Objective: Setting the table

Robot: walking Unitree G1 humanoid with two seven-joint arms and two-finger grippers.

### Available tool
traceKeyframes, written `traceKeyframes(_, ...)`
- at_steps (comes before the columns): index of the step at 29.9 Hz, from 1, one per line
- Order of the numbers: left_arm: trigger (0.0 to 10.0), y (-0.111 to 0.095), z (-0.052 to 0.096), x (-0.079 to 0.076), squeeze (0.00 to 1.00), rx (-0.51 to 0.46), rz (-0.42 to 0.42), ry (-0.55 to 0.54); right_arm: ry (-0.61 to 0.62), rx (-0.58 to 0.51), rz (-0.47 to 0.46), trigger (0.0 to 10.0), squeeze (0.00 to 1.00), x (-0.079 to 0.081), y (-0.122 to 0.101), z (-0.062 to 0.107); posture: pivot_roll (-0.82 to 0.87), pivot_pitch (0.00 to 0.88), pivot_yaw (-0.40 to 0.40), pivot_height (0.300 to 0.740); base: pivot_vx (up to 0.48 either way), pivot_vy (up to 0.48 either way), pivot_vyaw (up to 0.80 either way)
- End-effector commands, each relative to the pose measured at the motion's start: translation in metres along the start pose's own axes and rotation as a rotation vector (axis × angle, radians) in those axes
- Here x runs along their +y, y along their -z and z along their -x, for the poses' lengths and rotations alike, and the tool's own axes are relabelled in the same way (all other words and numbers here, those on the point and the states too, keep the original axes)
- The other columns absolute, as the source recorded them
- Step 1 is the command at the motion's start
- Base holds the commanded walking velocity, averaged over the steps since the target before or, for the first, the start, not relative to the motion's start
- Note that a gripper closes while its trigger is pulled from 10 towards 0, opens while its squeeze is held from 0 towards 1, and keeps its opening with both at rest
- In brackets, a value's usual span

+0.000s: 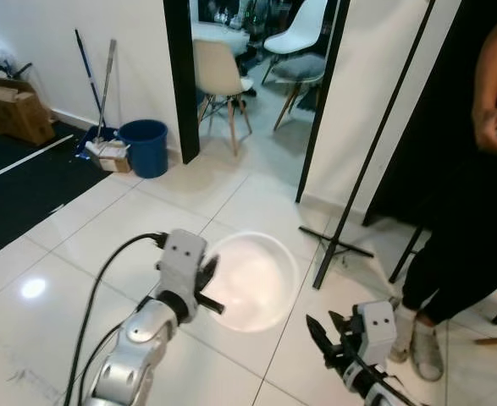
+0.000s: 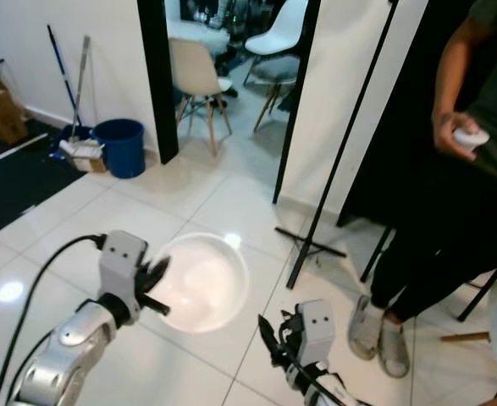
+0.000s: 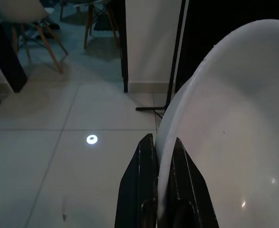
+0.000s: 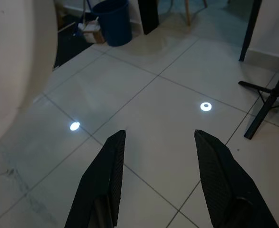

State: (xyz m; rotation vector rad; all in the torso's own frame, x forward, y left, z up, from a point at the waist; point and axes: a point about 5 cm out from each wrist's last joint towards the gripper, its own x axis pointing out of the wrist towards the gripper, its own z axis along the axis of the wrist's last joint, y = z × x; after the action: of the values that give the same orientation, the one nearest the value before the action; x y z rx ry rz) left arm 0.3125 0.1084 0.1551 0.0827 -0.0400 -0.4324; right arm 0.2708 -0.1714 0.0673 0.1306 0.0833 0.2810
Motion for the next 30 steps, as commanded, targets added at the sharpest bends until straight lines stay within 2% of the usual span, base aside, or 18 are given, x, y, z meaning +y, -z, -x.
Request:
traceKeyframes(1,10.0,0.0023,-0.0006,-0.0008,0.00,0.005,-0.002,0.002,0.021,0.019,-0.008,10.0,0.00,-0.0038,0.0054,0.0045,0.06,0.082,0.051,0.740,0.480,0.000,0.00)
traceKeyframes(25,10.0,0.0056,-0.0023,-0.0009,0.00,0.008,0.000,-0.002,0.027,0.022,0.010,10.0,0.00,-0.0044,0.0054,0.0052,0.05,0.088,0.050,0.740,0.480,0.000,0.00)
traceKeyframes(30,10.0,0.0068,-0.0026,0.0003,0.00,0.011,0.000,-0.010,0.029,0.021,0.009,10.0,0.00,-0.0043,0.0055,0.0054,0.05,0.089,0.051,0.740,0.480,0.000,0.73)
